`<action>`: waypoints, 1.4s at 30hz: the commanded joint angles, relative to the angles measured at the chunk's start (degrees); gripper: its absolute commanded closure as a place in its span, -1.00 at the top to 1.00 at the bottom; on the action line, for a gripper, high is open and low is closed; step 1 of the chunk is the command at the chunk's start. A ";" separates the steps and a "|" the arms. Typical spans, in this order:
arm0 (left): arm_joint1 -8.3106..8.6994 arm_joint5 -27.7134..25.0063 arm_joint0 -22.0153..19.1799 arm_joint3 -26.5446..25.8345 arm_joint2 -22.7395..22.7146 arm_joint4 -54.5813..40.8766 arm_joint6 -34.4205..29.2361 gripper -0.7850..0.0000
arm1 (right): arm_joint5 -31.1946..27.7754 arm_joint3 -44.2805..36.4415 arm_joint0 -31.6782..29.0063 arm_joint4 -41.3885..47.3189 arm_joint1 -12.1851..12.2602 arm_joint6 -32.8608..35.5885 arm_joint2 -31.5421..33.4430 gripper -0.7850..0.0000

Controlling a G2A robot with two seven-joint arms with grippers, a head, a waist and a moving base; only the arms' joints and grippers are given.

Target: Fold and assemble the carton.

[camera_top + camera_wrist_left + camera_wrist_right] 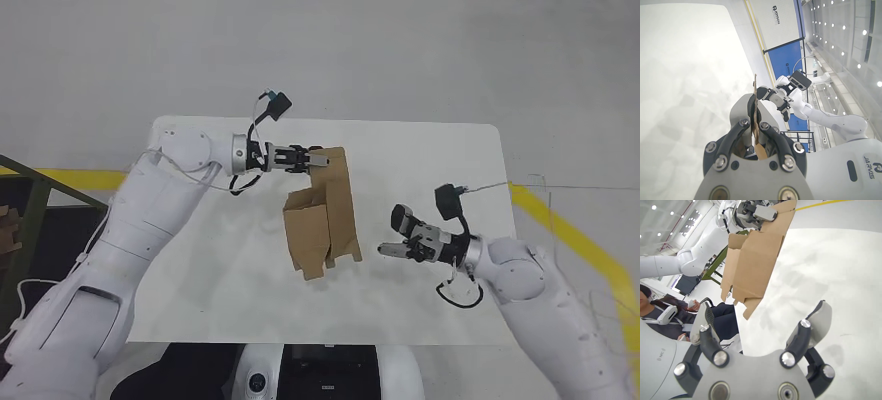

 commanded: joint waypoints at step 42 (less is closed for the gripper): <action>-7.94 -10.90 -10.22 13.51 13.24 -14.57 -11.87 -0.60 | -0.64 15.82 20.72 30.51 -1.90 18.85 -19.89 -1.00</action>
